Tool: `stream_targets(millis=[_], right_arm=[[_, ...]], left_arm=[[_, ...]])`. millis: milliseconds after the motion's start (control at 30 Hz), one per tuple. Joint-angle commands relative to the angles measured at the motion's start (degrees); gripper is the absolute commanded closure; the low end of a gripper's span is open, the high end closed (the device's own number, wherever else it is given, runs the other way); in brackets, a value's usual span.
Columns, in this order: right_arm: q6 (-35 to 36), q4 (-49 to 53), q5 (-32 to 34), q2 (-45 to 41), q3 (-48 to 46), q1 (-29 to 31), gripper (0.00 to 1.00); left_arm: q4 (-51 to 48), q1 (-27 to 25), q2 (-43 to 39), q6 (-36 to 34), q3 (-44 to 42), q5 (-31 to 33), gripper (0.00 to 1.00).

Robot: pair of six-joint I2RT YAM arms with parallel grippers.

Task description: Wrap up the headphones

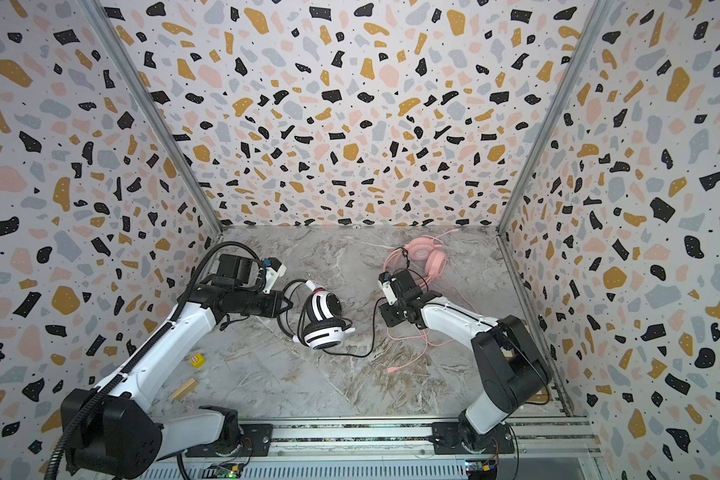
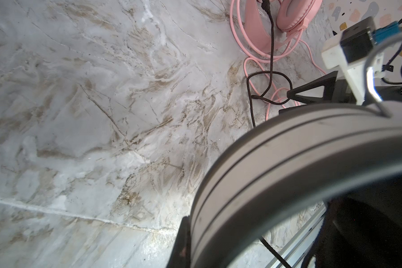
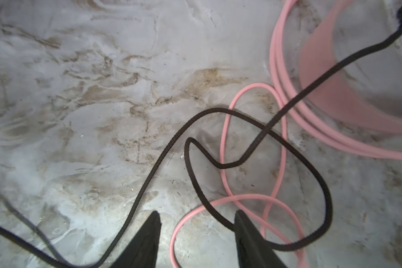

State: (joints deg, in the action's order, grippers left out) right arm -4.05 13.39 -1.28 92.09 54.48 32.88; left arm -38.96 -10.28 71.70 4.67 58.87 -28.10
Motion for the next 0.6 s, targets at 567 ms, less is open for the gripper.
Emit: stream_targets(millis=[567], right_arm=[[4.1,2.0,11.2,8.0,5.5,1.9,0.6]], left_arm=[[1.5,0.3,-2.5,-0.3,-1.9,-4.7,1.0]])
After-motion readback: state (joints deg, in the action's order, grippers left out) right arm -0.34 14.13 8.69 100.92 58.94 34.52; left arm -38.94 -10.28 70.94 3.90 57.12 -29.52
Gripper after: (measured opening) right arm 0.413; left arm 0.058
